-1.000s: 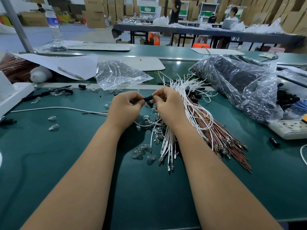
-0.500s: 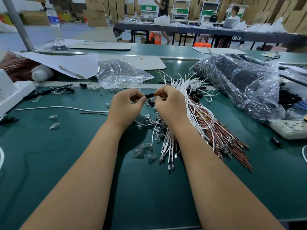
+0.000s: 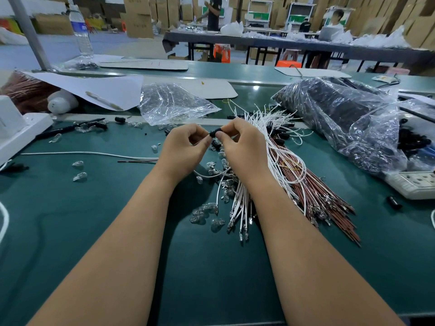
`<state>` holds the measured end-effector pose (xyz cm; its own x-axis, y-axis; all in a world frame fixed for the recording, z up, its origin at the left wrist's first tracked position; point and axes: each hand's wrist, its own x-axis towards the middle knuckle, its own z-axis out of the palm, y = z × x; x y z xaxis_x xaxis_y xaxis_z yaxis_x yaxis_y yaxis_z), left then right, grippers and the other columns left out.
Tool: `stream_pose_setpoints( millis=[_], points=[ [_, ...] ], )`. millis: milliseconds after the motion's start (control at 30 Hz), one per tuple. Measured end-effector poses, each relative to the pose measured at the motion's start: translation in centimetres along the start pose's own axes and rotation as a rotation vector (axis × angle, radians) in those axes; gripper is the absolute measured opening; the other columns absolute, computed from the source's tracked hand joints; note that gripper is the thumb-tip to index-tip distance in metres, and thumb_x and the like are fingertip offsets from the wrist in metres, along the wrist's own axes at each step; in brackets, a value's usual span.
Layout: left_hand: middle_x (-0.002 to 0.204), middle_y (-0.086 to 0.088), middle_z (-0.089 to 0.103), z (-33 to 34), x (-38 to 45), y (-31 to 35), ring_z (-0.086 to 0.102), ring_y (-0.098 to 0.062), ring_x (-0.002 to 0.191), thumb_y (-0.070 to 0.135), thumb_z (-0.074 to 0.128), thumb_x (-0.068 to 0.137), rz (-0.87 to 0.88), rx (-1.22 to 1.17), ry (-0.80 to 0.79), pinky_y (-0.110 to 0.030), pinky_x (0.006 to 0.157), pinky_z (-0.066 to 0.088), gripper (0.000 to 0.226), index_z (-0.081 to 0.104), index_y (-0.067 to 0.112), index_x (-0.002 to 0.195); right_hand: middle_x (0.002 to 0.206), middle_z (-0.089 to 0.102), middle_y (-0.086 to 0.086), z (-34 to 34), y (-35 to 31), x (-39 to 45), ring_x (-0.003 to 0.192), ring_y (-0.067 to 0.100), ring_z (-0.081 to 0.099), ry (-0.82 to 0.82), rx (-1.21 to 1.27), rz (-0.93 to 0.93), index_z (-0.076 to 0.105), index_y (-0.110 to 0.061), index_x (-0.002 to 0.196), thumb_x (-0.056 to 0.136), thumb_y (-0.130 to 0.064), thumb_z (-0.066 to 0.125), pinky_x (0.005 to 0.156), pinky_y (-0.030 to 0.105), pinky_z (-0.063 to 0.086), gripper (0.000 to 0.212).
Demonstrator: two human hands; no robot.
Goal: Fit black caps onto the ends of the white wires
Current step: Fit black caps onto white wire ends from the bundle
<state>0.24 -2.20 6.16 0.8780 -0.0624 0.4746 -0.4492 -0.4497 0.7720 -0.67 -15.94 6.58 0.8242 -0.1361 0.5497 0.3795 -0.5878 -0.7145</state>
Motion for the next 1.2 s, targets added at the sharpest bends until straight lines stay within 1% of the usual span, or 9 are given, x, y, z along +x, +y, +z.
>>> stream_pose_setpoints(
  millis=[167,267,367,467,533,633,1000,1133,1200],
  points=[
    [0.062,-0.007,0.050,0.0,0.2,0.1,0.036,-0.004,0.049,0.007,0.065,0.089,-0.043,-0.072,-0.069,-0.016,0.048,0.030,0.008,0.068,0.000,0.089,0.072,0.061,-0.013,-0.2,0.2,0.3,0.070,0.006,0.060,-0.004,0.036,0.060,0.066,-0.021,0.088,0.086,-0.020,0.069,0.066,0.030,0.051,0.004],
    [0.064,-0.011,0.047,-0.2,0.3,-0.1,0.035,-0.012,0.052,0.006,0.063,0.090,-0.060,-0.103,-0.093,-0.020,0.049,0.029,0.004,0.067,0.005,0.092,0.076,0.063,-0.006,-0.3,0.1,0.4,0.068,0.009,0.061,-0.064,0.135,0.119,0.068,-0.016,0.100,0.087,-0.014,0.069,0.070,0.031,0.054,0.013],
    [0.065,-0.013,0.049,-0.1,0.3,-0.4,0.039,-0.017,0.057,0.009,0.064,0.090,-0.055,-0.104,-0.070,-0.025,0.055,0.033,0.006,0.066,0.014,0.093,0.075,0.066,0.000,-0.4,-0.4,0.2,0.067,0.012,0.063,-0.134,0.274,0.147,0.069,-0.016,0.091,0.087,-0.006,0.067,0.073,0.041,0.058,0.011],
    [0.065,-0.004,0.055,0.0,0.3,-0.5,0.046,-0.014,0.059,0.013,0.065,0.090,-0.043,-0.094,0.002,-0.028,0.060,0.043,0.004,0.064,0.016,0.088,0.076,0.069,0.003,-0.4,-0.6,0.2,0.070,0.012,0.065,-0.127,0.370,0.159,0.068,-0.018,0.083,0.083,-0.002,0.071,0.073,0.034,0.059,0.017],
    [0.070,0.005,0.058,0.0,0.4,-0.6,0.051,-0.007,0.065,0.014,0.065,0.090,-0.027,-0.050,0.027,-0.020,0.064,0.044,0.006,0.063,0.016,0.085,0.074,0.068,0.002,-0.5,-0.5,0.3,0.064,0.008,0.063,-0.107,0.408,0.179,0.068,-0.016,0.084,0.083,-0.002,0.071,0.067,0.025,0.056,0.015],
    [0.073,0.007,0.058,0.0,0.3,-0.8,0.051,-0.003,0.068,0.012,0.062,0.091,0.003,-0.012,0.011,-0.009,0.061,0.039,0.007,0.062,0.014,0.084,0.073,0.067,0.002,-0.3,-0.3,0.1,0.060,0.005,0.063,-0.123,0.445,0.222,0.066,-0.014,0.086,0.087,-0.001,0.067,0.064,0.022,0.055,0.013],
    [0.070,0.003,0.061,0.8,0.0,-0.6,0.051,0.000,0.061,0.010,0.061,0.092,0.014,0.026,-0.030,-0.007,0.056,0.036,0.008,0.065,0.010,0.085,0.072,0.066,0.006,0.1,0.1,-0.1,0.059,0.007,0.063,-0.197,0.479,0.268,0.063,-0.009,0.087,0.090,0.002,0.062,0.062,0.020,0.054,0.011],
    [0.072,0.011,0.062,0.7,0.0,-0.1,0.054,0.011,0.061,0.010,0.063,0.090,0.008,-0.001,-0.006,-0.003,0.059,0.037,0.008,0.064,0.015,0.084,0.075,0.067,0.007,0.1,0.2,0.0,0.061,0.006,0.064,-0.184,0.517,0.288,0.063,-0.010,0.086,0.089,0.001,0.062,0.062,0.019,0.053,0.012],
    [0.075,0.009,0.064,0.5,0.1,0.0,0.056,0.007,0.067,0.011,0.066,0.088,-0.001,-0.008,0.003,-0.005,0.063,0.040,0.005,0.065,0.015,0.086,0.076,0.067,0.007,0.1,0.2,0.2,0.063,0.010,0.064,-0.170,0.533,0.297,0.064,-0.013,0.084,0.089,0.000,0.063,0.064,0.022,0.054,0.014]
  ],
)
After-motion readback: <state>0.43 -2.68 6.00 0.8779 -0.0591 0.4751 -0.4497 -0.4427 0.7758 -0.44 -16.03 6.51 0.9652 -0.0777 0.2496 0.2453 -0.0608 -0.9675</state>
